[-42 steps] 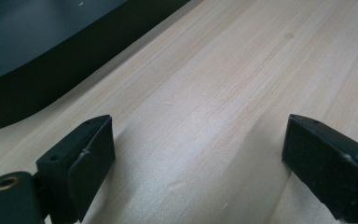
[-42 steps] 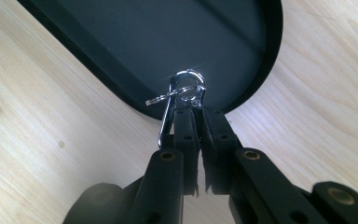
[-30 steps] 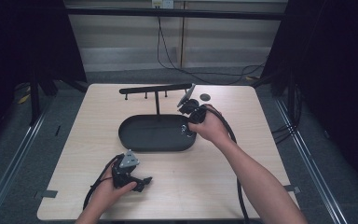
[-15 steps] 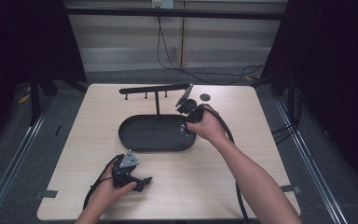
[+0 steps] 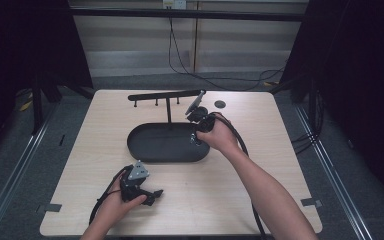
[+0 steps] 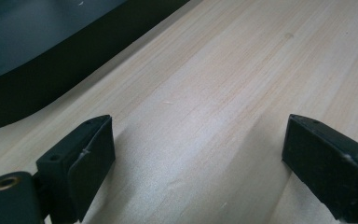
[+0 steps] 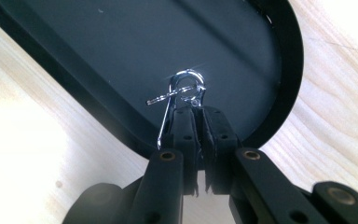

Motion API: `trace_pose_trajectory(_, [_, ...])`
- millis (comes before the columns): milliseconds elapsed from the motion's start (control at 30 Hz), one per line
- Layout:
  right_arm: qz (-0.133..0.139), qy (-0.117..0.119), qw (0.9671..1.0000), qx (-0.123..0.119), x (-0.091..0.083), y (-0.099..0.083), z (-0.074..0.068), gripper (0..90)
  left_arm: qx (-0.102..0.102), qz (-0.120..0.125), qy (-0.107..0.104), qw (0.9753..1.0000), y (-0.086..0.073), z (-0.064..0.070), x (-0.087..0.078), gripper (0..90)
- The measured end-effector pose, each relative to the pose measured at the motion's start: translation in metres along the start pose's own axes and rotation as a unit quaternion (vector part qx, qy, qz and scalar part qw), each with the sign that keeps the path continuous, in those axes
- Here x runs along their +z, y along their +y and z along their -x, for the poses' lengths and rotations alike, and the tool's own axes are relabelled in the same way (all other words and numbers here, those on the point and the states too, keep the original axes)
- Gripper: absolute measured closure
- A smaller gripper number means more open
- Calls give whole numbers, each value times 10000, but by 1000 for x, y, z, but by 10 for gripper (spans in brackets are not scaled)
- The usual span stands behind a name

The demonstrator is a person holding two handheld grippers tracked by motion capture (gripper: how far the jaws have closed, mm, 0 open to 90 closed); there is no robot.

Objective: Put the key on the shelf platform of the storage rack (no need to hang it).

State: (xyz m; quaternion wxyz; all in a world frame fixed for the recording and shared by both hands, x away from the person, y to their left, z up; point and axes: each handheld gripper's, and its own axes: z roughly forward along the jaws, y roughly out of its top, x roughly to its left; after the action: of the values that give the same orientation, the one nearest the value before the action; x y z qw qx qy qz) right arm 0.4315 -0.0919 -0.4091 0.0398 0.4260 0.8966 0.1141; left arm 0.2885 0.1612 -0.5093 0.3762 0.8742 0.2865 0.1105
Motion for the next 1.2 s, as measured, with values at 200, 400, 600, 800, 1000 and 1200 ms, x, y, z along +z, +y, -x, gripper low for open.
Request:
trace_pose_trajectory(200, [67, -21, 10000, 28, 5, 0, 3, 852, 2, -3, 6, 10000, 0, 0, 0, 90])
trace_pose_trajectory(400, [72, -20, 10000, 42, 9, 0, 5, 851, 2, -2, 6, 10000, 0, 0, 0, 90])
trace_pose_trajectory(600, [60, -14, 10000, 30, 14, 2, 3, 850, 4, -4, 4, 10000, 0, 0, 0, 90])
trace_pose_trajectory(800, [38, -23, 10000, 35, 20, 4, 2, 849, -4, -3, 3, 10000, 0, 0, 0, 90])
trace_pose_trajectory(1000, [66, -37, 10000, 33, 26, 4, 3, 849, -5, -6, -2, 10000, 0, 0, 0, 90])
trace_pose_trajectory(1200, [38, -1, 10000, 8, 31, 7, 1, 849, -7, -5, -4, 10000, 0, 0, 0, 90])
